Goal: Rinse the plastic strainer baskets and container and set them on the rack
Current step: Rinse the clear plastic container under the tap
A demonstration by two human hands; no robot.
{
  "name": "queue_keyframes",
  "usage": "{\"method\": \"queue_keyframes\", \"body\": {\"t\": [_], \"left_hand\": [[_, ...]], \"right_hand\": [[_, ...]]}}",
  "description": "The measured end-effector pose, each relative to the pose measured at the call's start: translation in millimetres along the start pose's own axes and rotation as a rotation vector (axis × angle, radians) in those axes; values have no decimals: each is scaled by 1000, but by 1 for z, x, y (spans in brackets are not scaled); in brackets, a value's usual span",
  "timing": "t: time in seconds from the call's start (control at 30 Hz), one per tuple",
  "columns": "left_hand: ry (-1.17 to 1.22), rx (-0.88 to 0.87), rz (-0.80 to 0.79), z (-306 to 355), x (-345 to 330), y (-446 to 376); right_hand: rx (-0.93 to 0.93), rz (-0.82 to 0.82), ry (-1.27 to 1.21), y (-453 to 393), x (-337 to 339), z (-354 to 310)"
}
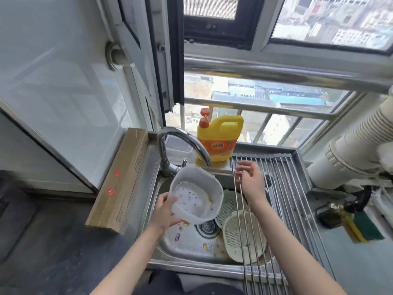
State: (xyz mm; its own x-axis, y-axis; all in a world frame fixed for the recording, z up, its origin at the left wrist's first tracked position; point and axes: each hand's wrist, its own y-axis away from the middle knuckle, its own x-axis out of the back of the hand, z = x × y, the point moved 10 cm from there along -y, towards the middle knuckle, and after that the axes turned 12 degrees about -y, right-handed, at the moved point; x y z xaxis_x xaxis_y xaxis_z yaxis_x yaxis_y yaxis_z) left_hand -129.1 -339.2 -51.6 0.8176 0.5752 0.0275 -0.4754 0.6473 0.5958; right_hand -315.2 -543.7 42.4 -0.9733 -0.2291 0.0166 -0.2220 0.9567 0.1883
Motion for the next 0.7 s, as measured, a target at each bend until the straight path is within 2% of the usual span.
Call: {"method": "queue_keyframes", "body": {"t": [0.13,0.37,0.53,0.7], "left_hand": [[242,-6,-113,23,-14,-5],[269,-141,-320,58,-39,-9],[353,-198,-285,85,-43,-13],[395,-245,-273,99,-38,-27]], "right_hand": [[103,-44,-78,-29,-10,-65],[237,-346,57,-80,-77,-145],[237,-535,113,-107,-135,-164],[261,-693,261,-117,-194,-156]]}}
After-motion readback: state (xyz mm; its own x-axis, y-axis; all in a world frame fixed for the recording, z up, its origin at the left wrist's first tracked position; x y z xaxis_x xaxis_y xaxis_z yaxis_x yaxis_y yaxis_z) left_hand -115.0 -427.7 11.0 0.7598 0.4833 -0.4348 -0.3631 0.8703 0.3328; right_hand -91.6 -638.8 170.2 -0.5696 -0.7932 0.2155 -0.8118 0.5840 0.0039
